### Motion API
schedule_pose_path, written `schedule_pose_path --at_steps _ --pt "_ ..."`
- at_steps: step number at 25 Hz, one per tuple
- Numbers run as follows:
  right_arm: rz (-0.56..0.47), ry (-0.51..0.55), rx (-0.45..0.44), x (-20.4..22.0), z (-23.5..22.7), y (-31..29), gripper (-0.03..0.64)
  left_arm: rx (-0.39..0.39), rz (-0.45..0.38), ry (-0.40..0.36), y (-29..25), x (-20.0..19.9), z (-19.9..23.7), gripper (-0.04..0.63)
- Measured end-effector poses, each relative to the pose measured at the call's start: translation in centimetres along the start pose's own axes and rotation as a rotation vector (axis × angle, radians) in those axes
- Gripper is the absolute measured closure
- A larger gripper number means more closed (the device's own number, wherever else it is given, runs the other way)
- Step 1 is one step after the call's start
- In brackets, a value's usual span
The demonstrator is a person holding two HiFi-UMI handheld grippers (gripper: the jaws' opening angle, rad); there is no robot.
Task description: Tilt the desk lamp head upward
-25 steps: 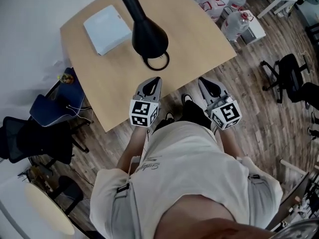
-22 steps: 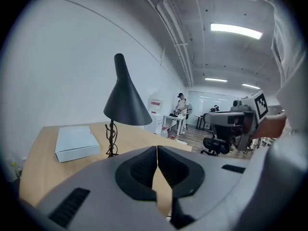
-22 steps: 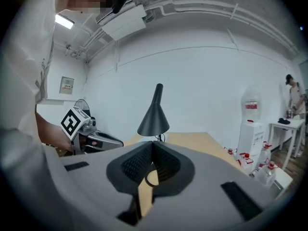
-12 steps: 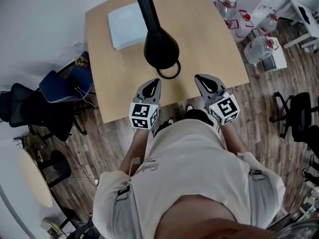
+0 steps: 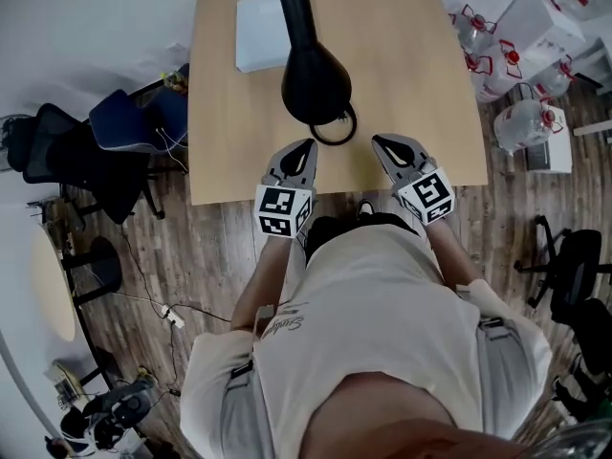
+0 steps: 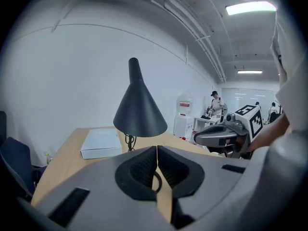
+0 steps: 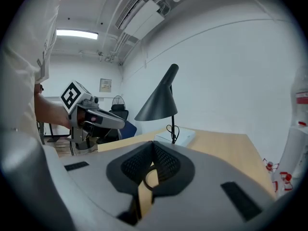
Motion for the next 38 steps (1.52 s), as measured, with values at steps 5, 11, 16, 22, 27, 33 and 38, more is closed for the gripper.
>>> schedule_pose_path --at_steps 5,11,16,22,27,33,38 --pt "0.049 0.008 -0.083 2.0 -1.3 -1.6 0.621 -0.035 0.000 0.005 -0.9 0.2 -0.7 0.578" --pt "0.142 -0.072 -0.164 5.7 -1.8 -4.2 0.621 -0.075 0.013 0.033 -1.9 0.6 -0.5 0.578" --pt "0.256 -0.101 -0.184 10.9 -2.7 -6.3 0.621 -0.089 0.011 0.029 -2.7 0.7 0.0 0.578" --pt "0.417 -0.175 -0.202 15.8 -3.5 -7.3 0.621 -0.087 0.019 0.044 -3.7 0.8 0.2 0.578" --pt "0.486 -0.147 -0.216 17.5 -3.5 -8.4 0.621 -0.092 0.028 0.058 -4.1 1.2 0.6 0.578" --pt "0.560 -0.123 -0.246 19.1 -3.5 -9.5 0.621 -0.085 0.014 0.075 -4.8 1.1 0.7 0.578" --pt "0.610 -0.086 -0.270 20.2 -3.2 -10.5 0.621 -0.092 0.007 0.085 -5.2 1.3 0.6 0.578"
Point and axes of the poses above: the fingertips, and each gripper's own axes: y backward along the fingers, z to its left, x out of its underside, the point moved 7 cm from there along y, backward along the fingers, and after that the axes turned 13 degrees about -z, right-handed, at the moved point
